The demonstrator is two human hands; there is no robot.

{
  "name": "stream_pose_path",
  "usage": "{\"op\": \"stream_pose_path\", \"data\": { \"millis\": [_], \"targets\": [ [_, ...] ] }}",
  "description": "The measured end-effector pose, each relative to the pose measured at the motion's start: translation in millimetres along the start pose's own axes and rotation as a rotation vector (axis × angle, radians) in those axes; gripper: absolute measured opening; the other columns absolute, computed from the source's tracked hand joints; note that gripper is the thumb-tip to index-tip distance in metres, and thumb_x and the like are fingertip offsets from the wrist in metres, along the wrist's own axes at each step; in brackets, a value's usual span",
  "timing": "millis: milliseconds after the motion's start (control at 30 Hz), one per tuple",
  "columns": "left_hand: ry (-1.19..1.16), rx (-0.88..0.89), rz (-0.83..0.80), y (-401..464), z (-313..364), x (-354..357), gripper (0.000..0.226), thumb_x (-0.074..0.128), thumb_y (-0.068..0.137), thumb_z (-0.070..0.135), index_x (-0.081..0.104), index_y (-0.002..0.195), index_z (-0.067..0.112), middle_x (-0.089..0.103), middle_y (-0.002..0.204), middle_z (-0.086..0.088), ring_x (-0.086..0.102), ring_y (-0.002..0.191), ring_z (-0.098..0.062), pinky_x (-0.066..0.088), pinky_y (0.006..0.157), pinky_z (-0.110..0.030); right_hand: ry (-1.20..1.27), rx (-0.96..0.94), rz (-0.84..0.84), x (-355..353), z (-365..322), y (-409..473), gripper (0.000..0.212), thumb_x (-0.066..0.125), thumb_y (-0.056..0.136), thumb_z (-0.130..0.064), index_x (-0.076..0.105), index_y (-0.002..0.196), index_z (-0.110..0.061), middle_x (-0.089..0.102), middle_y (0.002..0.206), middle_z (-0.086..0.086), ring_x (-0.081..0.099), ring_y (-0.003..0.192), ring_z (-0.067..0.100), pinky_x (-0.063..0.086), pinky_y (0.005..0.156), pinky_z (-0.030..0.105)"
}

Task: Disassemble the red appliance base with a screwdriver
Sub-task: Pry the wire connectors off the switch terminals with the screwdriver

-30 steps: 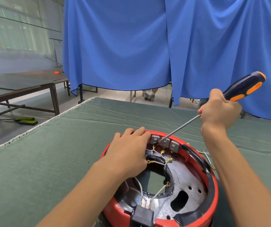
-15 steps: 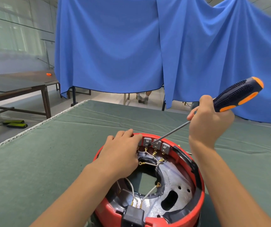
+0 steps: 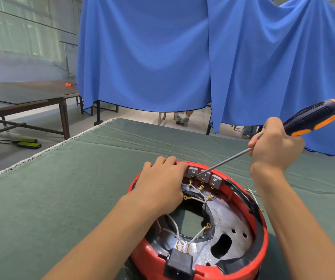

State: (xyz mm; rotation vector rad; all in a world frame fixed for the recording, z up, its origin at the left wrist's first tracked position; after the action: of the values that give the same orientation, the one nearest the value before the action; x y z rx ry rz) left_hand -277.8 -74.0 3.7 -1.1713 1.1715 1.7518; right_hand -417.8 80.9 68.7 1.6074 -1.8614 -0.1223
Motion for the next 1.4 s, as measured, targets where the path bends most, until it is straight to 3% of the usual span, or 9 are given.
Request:
{"op": "stream_pose_path", "data": {
  "millis": [300,467,600,733,900,1033,1167,1300,1400],
  "targets": [
    [-0.005,0.000,0.010,1,-2,0,0.051,0.049,0.088,0.017,0.037,0.137,0.026,0.040,0.138,0.002,0.031,0.129,-0.022,0.028,0.101,-0.041,-0.025,0.111,0.051,3,24,17,0.025,0.048,0.071,-0.014,0.034,0.051,-0.014,0.034,0.029,-0.007,0.035,0.029,0.014,0.023,0.037,0.015],
    [-0.009,0.004,0.011,2,-4,1,0.050,0.047,0.089,0.018,0.038,0.137,0.026,0.040,0.139,0.003,0.031,0.129,-0.022,0.029,0.100,-0.041,-0.059,0.241,0.036,6,45,9,0.024,0.051,0.075,-0.012,0.034,0.059,-0.016,0.036,0.043,0.001,0.036,0.032,0.015,0.025,0.038,0.016],
    [-0.023,0.000,0.003,1,-6,2,0.053,0.049,0.088,0.018,0.037,0.138,0.029,0.038,0.140,0.005,0.030,0.129,-0.020,0.028,0.099,-0.038,-0.025,0.193,0.025,2,32,11,0.023,0.052,0.072,-0.014,0.032,0.060,-0.016,0.034,0.052,0.008,0.033,0.034,0.017,0.024,0.037,0.014],
    [-0.066,-0.044,0.033,1,-8,-3,0.050,0.048,0.087,0.014,0.040,0.135,0.028,0.042,0.136,0.006,0.035,0.126,-0.020,0.030,0.097,-0.036,0.054,0.127,0.005,1,10,6,0.024,0.050,0.067,-0.016,0.030,0.055,-0.015,0.032,0.036,-0.004,0.033,0.031,0.016,0.024,0.037,0.015],
    [0.224,-0.190,-0.030,-10,-12,-5,0.041,0.046,0.090,0.026,0.037,0.130,0.020,0.044,0.129,-0.003,0.040,0.118,-0.027,0.032,0.088,-0.037,0.146,0.073,0.006,-4,-12,1,0.028,0.051,0.068,-0.016,0.030,0.050,-0.015,0.031,0.030,-0.008,0.033,0.031,0.016,0.024,0.040,0.015],
    [0.254,-0.235,-0.151,-17,-9,0,0.054,0.039,0.094,0.034,0.023,0.140,0.012,0.029,0.143,-0.014,0.030,0.130,-0.032,0.030,0.099,-0.043,0.097,0.027,-0.035,-3,-15,-6,0.026,0.052,0.070,-0.020,0.032,0.055,-0.012,0.034,0.031,-0.007,0.038,0.031,0.015,0.027,0.041,0.016],
    [0.169,-0.189,-0.158,-11,-6,11,0.067,0.035,0.097,0.029,-0.002,0.149,0.010,-0.003,0.157,-0.016,0.001,0.145,-0.030,0.013,0.115,-0.048,0.071,0.042,-0.025,-5,-11,-9,0.025,0.053,0.070,-0.021,0.035,0.055,-0.013,0.037,0.031,-0.006,0.040,0.032,0.014,0.029,0.040,0.016],
    [0.096,-0.080,-0.154,0,-11,17,0.070,0.036,0.097,0.036,-0.002,0.150,0.014,-0.007,0.159,-0.007,-0.006,0.146,-0.020,0.001,0.118,-0.041,0.087,0.041,-0.019,-6,-11,-11,0.024,0.052,0.068,-0.020,0.035,0.053,-0.013,0.038,0.031,-0.005,0.040,0.032,0.015,0.029,0.040,0.016],
    [0.001,0.017,-0.162,8,-14,14,0.074,0.047,0.091,0.035,0.006,0.151,0.019,0.002,0.159,0.001,0.000,0.146,-0.013,0.002,0.117,-0.032,0.103,0.016,-0.026,-6,-14,-15,0.025,0.053,0.068,-0.019,0.038,0.048,-0.016,0.041,0.032,-0.005,0.040,0.033,0.016,0.031,0.040,0.018]
  ]
}}
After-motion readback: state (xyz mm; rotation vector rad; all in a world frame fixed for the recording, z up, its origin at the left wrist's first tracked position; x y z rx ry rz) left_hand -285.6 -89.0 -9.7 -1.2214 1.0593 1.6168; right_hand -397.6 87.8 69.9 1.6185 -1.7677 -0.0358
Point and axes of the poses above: each hand's wrist, its own y-axis towards the middle knuckle, its own x-axis out of the palm, z = x × y, the point moved 8 cm from there along y, towards the middle knuckle
